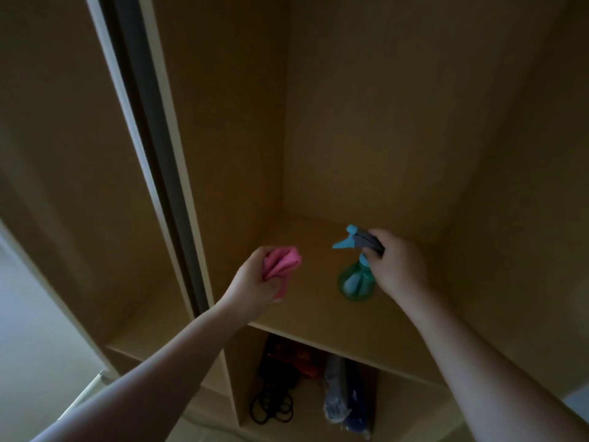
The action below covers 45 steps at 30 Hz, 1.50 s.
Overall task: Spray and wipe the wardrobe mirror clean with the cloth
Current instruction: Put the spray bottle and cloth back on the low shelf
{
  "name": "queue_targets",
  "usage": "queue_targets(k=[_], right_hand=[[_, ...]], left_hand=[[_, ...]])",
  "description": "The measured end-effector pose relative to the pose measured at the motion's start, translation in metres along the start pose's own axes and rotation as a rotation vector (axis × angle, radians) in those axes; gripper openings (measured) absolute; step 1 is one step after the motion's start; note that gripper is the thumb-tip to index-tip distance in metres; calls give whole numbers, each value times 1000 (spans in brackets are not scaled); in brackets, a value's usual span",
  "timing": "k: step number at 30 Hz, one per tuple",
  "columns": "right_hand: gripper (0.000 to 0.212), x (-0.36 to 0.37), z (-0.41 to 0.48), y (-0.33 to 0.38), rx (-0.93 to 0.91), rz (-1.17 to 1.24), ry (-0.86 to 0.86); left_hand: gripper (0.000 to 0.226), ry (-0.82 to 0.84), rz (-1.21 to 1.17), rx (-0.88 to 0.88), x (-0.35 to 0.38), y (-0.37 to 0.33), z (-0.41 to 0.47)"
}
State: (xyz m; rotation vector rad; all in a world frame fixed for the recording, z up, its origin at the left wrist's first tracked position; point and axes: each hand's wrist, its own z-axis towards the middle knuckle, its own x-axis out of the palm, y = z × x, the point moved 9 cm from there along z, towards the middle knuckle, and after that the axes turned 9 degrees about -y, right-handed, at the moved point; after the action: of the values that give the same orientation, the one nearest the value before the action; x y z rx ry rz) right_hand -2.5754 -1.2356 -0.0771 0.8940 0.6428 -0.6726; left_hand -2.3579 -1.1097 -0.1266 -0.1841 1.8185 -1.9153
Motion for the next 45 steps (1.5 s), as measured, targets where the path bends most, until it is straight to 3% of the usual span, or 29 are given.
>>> queue_targets(k=[11, 22, 29, 39, 45], right_hand=[[37, -2, -94, 180, -244, 160, -34], [34, 62, -184, 352, -264, 298, -31], [31, 125, -199, 400, -252, 338, 74], [26, 217, -184, 414, -245, 378, 163], [25, 255, -183, 419, -182, 333, 169]], left_hand=[[46, -33, -46, 48, -144, 20, -55], [46, -161, 37, 84, -359, 49, -125], [45, -227, -8, 19, -432, 86, -128], [42, -237, 63, -74, -465, 142, -92], [44, -155, 123, -70, -473, 179, -66]])
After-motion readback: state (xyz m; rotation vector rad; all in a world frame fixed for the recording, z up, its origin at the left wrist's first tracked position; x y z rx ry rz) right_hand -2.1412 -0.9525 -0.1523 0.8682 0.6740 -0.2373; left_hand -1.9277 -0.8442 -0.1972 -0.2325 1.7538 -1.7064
